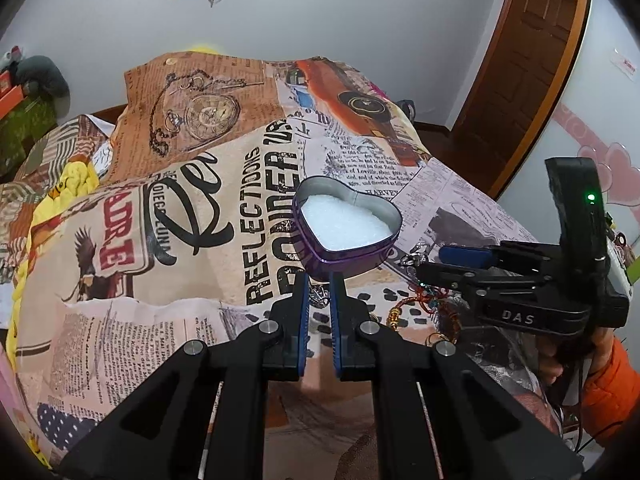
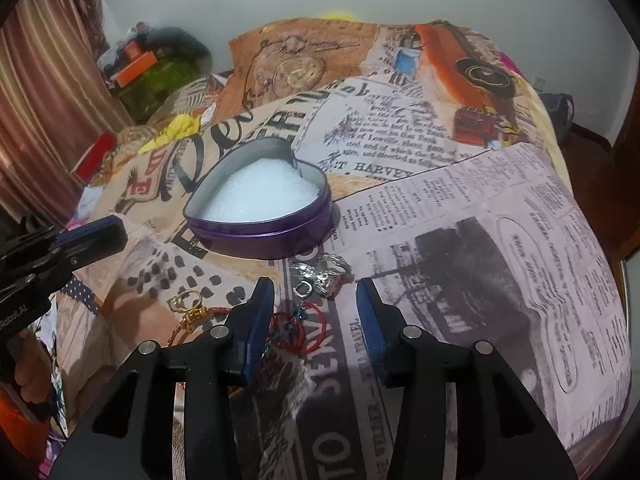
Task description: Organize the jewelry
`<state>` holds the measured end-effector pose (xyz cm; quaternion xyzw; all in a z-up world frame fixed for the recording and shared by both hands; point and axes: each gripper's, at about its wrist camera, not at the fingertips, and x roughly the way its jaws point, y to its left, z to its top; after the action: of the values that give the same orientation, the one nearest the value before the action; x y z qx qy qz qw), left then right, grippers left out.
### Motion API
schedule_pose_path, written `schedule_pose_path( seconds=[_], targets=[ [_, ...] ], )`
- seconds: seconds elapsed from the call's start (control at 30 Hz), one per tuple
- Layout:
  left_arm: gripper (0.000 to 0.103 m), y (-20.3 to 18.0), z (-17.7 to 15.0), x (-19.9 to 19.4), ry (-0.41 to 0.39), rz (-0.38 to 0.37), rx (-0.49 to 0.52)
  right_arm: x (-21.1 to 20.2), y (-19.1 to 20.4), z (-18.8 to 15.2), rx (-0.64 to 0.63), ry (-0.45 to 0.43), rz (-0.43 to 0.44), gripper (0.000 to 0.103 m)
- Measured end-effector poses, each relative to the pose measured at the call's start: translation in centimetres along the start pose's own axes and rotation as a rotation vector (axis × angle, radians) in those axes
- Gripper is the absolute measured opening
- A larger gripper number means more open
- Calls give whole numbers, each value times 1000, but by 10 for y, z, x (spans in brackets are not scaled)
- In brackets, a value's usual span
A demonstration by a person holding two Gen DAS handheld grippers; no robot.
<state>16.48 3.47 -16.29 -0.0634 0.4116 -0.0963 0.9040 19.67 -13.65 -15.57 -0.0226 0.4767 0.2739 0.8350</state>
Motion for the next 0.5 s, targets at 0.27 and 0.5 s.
schedule_pose_path(
  seconds=[0.27, 0.5],
  targets=[
    [8, -1, -2, 6, 5, -11, 8, 15, 0, 5, -31, 23, -30, 15],
    [8, -4, 1, 3, -7, -19, 6, 7, 2, 5, -48, -5, -41, 14]
  ],
)
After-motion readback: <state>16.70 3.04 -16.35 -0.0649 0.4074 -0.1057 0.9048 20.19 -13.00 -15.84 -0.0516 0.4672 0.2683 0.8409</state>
